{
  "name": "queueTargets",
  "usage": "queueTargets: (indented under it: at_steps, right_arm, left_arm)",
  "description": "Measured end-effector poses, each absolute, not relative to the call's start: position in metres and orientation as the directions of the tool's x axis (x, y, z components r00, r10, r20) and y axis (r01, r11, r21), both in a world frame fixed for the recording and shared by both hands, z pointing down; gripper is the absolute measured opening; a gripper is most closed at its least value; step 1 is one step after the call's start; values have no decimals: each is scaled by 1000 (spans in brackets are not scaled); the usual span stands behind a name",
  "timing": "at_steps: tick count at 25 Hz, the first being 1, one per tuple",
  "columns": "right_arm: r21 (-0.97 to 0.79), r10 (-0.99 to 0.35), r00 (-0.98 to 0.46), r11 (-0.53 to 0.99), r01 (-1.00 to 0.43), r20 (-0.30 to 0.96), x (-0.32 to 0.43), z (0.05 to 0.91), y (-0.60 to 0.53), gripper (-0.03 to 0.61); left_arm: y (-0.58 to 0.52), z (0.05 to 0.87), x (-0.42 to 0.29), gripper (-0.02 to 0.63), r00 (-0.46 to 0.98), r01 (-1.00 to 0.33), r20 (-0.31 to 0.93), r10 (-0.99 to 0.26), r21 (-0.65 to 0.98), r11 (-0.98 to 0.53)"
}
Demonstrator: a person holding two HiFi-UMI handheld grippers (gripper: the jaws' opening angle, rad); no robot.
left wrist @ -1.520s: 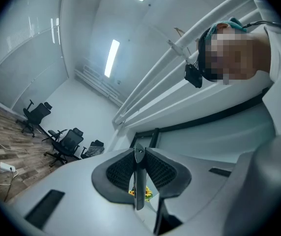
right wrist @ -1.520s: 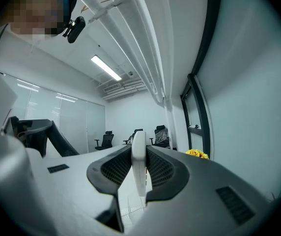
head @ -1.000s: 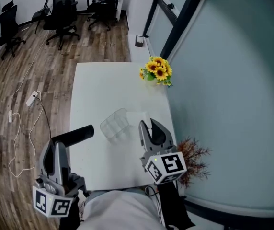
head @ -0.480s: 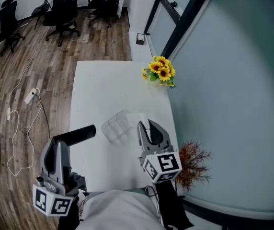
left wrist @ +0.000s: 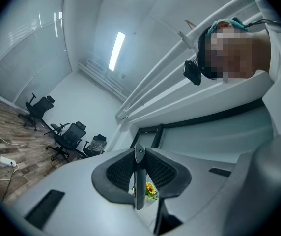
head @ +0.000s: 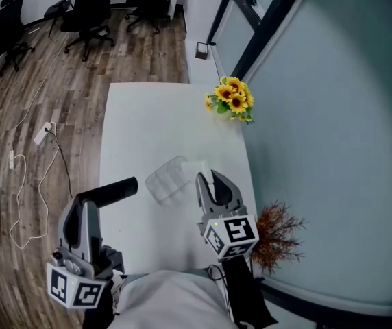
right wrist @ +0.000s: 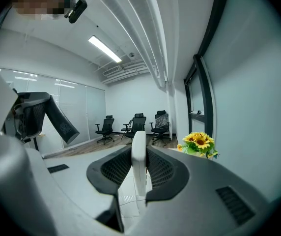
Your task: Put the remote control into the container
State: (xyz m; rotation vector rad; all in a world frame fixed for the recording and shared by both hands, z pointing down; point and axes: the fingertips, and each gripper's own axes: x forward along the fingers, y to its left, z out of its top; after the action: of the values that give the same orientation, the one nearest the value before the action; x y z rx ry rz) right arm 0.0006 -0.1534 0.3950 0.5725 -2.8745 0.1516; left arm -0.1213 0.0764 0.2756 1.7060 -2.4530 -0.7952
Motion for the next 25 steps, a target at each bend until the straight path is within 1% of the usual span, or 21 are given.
queueTargets:
  at_steps: [25]
  right_arm:
    - [-72,-354,-892,919,-387,281,-8,416,-152,91]
  left_arm:
    - [75,280,-127,72,-389,-861,-227,-893,435,264]
